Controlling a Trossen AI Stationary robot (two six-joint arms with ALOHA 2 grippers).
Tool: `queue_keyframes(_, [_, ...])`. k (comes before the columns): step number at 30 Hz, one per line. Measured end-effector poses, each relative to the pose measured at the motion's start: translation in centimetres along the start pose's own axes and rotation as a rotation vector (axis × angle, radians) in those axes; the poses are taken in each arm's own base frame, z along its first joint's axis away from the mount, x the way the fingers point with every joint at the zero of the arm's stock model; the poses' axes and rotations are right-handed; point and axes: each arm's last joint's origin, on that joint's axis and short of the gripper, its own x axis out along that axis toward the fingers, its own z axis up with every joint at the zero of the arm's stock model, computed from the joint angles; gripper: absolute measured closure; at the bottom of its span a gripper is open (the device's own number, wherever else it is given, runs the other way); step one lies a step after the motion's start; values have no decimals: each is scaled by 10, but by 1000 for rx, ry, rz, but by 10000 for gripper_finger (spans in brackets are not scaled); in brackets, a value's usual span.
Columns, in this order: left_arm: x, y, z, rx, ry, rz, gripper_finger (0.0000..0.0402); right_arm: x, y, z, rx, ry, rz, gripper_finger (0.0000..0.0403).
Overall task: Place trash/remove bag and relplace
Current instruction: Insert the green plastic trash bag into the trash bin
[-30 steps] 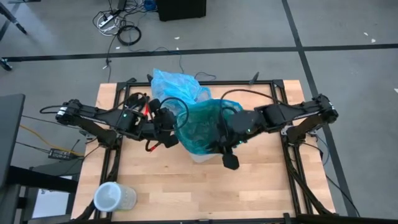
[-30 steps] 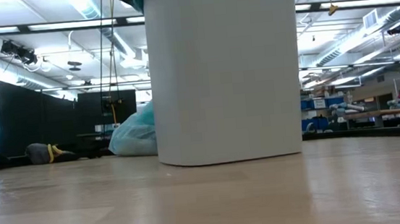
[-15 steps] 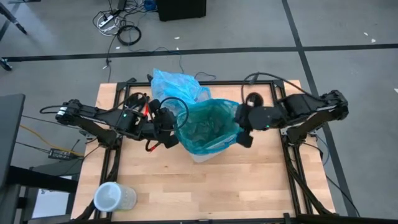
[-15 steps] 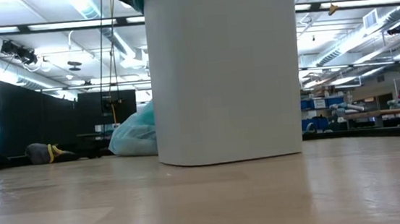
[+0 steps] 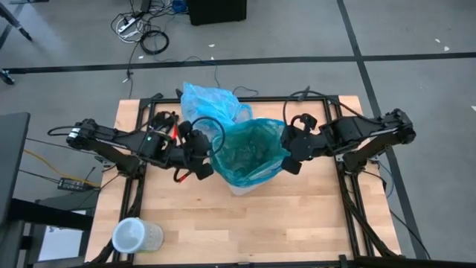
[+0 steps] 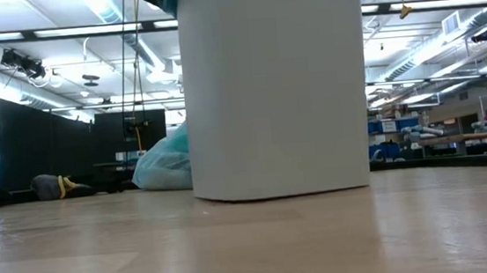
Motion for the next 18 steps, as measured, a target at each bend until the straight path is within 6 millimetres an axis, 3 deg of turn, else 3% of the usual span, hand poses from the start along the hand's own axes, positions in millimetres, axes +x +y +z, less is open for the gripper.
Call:
queue_keyframes(11, [-4, -5, -3, -30, 2, -17, 351, -6, -6, -1, 19, -40, -14, 403])
queue_keyframes(18, [0, -10, -2, -39, -1, -18, 351, -25, -17, -2, 62, -120, -27, 403])
